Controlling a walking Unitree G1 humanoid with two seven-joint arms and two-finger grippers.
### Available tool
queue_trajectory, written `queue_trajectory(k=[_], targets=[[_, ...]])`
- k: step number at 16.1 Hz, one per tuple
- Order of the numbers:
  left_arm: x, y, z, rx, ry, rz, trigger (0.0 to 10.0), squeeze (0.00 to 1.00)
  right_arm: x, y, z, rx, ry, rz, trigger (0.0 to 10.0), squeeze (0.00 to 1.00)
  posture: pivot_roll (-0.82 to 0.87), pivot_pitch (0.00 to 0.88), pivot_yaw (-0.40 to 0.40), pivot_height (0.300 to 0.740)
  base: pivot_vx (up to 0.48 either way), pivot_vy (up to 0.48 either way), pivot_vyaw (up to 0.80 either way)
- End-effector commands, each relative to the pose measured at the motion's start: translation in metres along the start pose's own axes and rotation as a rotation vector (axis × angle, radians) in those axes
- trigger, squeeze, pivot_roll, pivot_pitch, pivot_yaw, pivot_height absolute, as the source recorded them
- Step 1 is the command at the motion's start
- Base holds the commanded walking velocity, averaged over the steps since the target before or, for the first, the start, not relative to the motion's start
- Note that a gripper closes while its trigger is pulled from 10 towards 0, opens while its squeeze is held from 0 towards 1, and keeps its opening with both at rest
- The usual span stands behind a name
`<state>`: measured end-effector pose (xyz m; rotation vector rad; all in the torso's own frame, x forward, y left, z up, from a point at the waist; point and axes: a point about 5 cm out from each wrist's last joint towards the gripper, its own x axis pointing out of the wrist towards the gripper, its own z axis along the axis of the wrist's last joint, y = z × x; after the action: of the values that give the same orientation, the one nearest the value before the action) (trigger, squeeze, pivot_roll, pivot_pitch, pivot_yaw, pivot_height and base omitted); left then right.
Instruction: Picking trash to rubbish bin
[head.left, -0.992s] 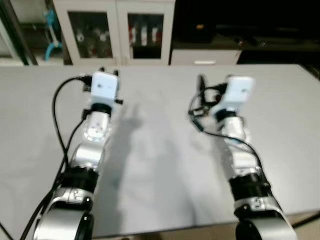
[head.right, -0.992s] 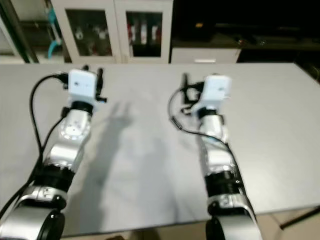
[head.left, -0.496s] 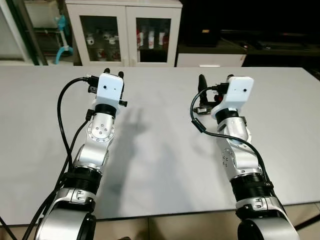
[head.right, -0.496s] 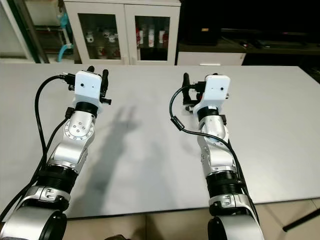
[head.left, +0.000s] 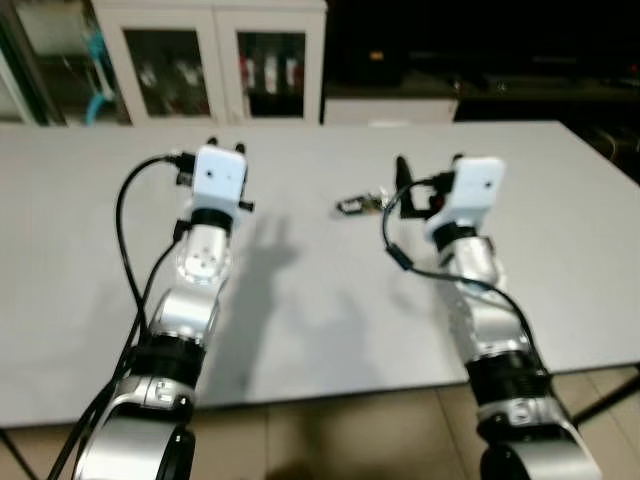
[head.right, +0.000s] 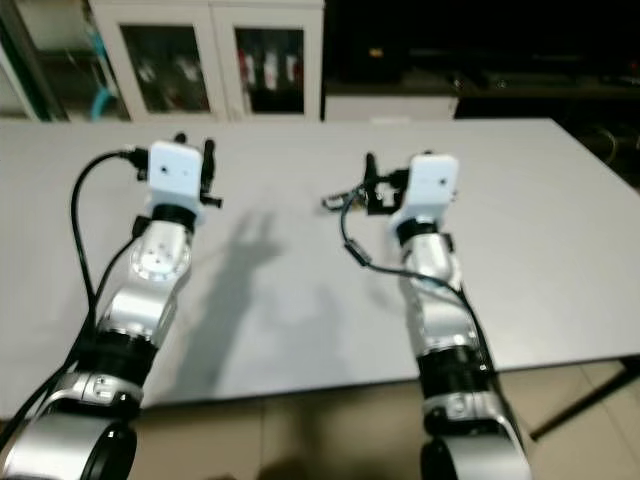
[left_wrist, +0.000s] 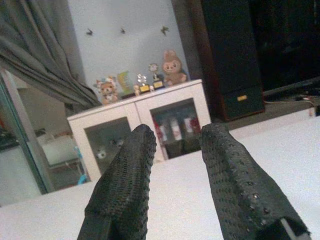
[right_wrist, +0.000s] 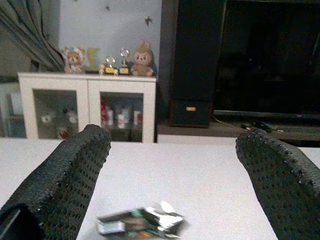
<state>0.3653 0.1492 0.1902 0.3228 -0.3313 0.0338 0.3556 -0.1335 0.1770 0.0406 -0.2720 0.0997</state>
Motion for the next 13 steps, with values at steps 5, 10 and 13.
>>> queue_trajectory(k=[5,10,13], targets=[[-0.0007,0.0057,-0.0023,-0.013,0.009,0.02,10.0,0.0,-0.001,0.0061,-0.0019,0.025,0.021,0.03,10.0,0.0,-0.01,0.018,-0.033,0.74,0.0,-0.088,0.0],[-0.0001,0.0086,-0.0034,-0.03,0.025,0.042,10.0,0.0,-0.0015,0.0074,-0.0012,0.019,0.022,0.048,10.0,0.0,-0.01,0.017,-0.033,0.74,0.147,0.0,0.0],[-0.0004,0.0094,-0.0036,-0.036,0.027,0.052,10.0,0.0,-0.0016,0.008,-0.0021,0.017,0.028,0.055,10.0,0.0,-0.01,0.017,-0.036,0.74,0.391,0.0,0.0]])
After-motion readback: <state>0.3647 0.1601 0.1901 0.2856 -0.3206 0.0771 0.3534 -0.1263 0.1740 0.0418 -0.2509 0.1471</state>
